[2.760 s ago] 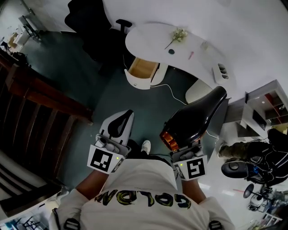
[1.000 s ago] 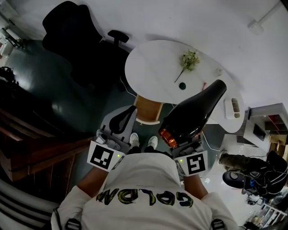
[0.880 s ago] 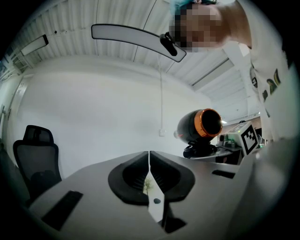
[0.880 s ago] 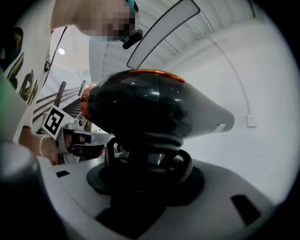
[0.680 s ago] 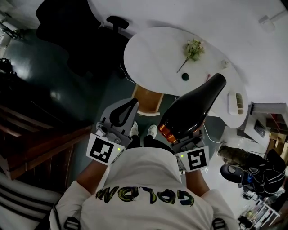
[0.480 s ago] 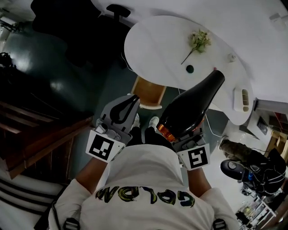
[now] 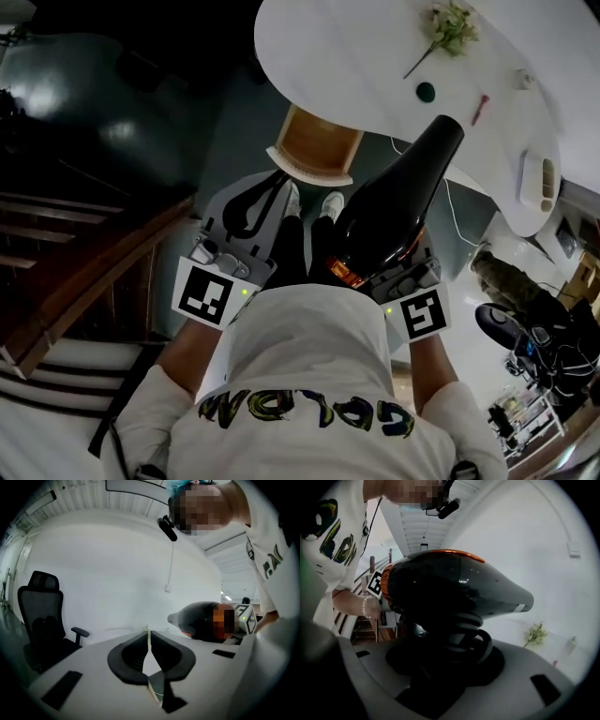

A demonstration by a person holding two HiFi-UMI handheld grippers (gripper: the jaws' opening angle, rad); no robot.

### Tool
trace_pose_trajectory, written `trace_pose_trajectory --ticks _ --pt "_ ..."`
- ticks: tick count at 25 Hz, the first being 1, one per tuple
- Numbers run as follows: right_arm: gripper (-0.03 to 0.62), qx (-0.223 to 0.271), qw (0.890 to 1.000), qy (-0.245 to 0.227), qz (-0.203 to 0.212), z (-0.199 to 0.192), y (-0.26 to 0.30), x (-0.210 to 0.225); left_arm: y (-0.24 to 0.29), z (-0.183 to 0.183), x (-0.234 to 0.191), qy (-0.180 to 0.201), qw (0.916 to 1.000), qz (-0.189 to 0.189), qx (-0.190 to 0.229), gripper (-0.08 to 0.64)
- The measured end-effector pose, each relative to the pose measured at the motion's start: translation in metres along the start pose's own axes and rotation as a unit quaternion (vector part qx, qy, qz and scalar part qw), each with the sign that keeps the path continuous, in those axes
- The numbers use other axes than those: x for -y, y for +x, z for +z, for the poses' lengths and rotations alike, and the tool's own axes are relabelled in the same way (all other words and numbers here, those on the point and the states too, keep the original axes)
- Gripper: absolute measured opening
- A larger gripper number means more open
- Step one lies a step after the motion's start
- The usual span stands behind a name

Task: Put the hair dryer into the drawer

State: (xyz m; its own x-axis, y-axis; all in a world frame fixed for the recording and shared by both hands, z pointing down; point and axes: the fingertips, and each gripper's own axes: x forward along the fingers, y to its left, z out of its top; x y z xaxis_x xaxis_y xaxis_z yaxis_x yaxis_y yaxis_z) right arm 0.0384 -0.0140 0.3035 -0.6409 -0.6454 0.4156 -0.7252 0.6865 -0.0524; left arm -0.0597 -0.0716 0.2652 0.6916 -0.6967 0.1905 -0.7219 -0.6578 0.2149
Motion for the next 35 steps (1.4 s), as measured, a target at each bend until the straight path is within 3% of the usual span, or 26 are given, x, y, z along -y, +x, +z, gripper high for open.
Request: trace_pose_trajectory --ticks 5,9,16,19,22,26,35 --pt "0.244 -0.040 0.997 0.021 0.064 -0.045 0.012 -0.019 0.005 -0.045 0.000 -0.011 0.9994 -0.006 -0.032 0.037" --pt "0.244 -0.087 0.987 0.016 0.131 -0.084 0.020 -0.041 0.009 -0.077 -0.003 -0.018 0.9985 -0.010 -0.050 0.044" --pt "0.244 -0.157 0.961 0.009 0.226 -0.146 0.041 -0.062 0.017 -0.144 -0.020 -0.039 0.9955 -0.005 -0.086 0.051" --pt "0.244 -0.156 0.950 0.054 0.265 -0.161 0.054 -0.065 0.024 -0.169 -0.029 -0.036 0.9945 -0.006 -0.098 0.058" --pt "0.242 -0.183 0.930 0.093 0.304 -0.179 0.063 -0.067 0.033 -0.189 -0.038 -0.037 0.9933 -0.007 -0.110 0.067" --pt "0.244 -0.219 0.913 0.098 0.330 -0.197 0.078 -0.052 0.048 -0.208 -0.045 -0.038 0.9914 -0.018 -0.124 0.074" --pt "0.244 -0.328 0.880 0.071 0.338 -0.248 0.105 0.013 0.097 -0.235 -0.053 -0.037 0.9867 -0.054 -0.149 0.077"
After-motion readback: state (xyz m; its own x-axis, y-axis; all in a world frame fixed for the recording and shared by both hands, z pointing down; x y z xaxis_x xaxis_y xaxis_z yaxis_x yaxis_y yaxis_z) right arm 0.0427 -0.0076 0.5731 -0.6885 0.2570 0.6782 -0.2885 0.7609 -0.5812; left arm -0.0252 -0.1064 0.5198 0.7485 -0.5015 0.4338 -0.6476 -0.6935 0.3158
